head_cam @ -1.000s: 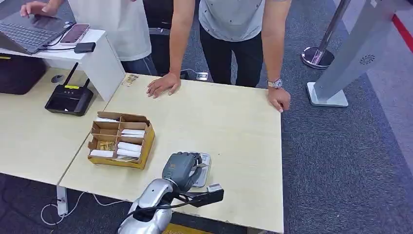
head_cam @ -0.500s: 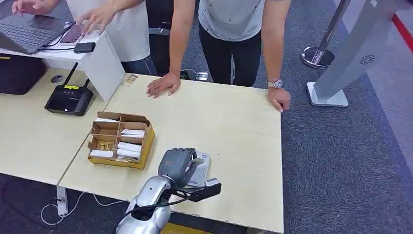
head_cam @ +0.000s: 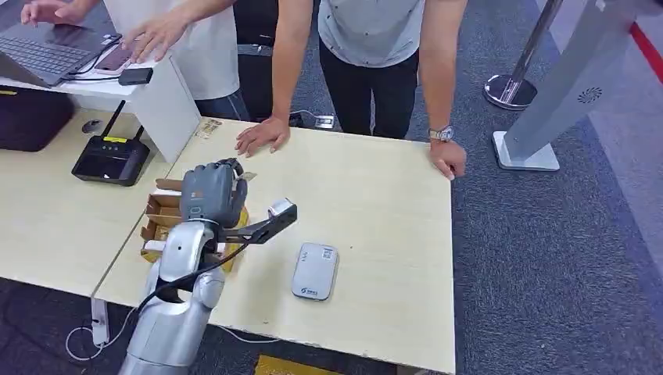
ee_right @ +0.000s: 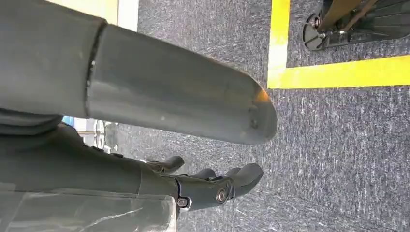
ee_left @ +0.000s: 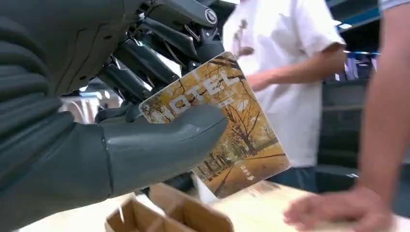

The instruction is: Pass the card to the sensor for recognition and then transmit it.

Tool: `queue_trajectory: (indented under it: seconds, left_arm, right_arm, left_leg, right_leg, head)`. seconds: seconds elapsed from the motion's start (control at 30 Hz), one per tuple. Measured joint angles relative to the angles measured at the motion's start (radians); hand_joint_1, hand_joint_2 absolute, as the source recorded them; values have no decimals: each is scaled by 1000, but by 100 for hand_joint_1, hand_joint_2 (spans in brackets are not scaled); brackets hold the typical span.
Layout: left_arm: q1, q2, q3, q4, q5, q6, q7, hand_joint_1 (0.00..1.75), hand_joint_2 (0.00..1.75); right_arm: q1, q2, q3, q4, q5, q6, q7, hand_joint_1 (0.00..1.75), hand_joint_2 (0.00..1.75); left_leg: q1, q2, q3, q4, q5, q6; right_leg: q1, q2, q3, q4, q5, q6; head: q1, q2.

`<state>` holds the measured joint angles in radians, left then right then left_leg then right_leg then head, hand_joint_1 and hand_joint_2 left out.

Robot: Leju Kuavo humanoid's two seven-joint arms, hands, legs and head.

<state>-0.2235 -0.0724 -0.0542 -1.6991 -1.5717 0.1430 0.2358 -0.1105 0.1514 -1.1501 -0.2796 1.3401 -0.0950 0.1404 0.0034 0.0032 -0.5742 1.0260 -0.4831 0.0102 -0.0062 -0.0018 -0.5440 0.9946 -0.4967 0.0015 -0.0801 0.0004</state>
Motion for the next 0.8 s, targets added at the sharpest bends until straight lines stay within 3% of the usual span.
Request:
queue_trajectory:
  seconds: [0.13,0.4,0.8]
  left_arm:
    - [-38,81,0,1,0,-16,34,175,175]
    - [-95,188,0,54,0,-36,99,175,175]
    - [-128,230,14,113,0,-38,98,175,175]
  right_arm:
    - [0,0,0,0,2,2,-2,0,0]
    - [-1,0,0,0,18,7,-3,0,0]
    - [-3,0,0,0,19,8,-5,0,0]
  left_leg:
    - [0,0,0,0,0,0]
    - [0,0,0,0,0,0]
    - [0,0,0,0,0,0]
  right_leg:
    - [0,0,0,0,0,0]
    - [0,0,0,0,0,0]
    - [0,0,-1,0,0,0]
  head:
    - [0,0]
    - [0,0]
    - [0,0]
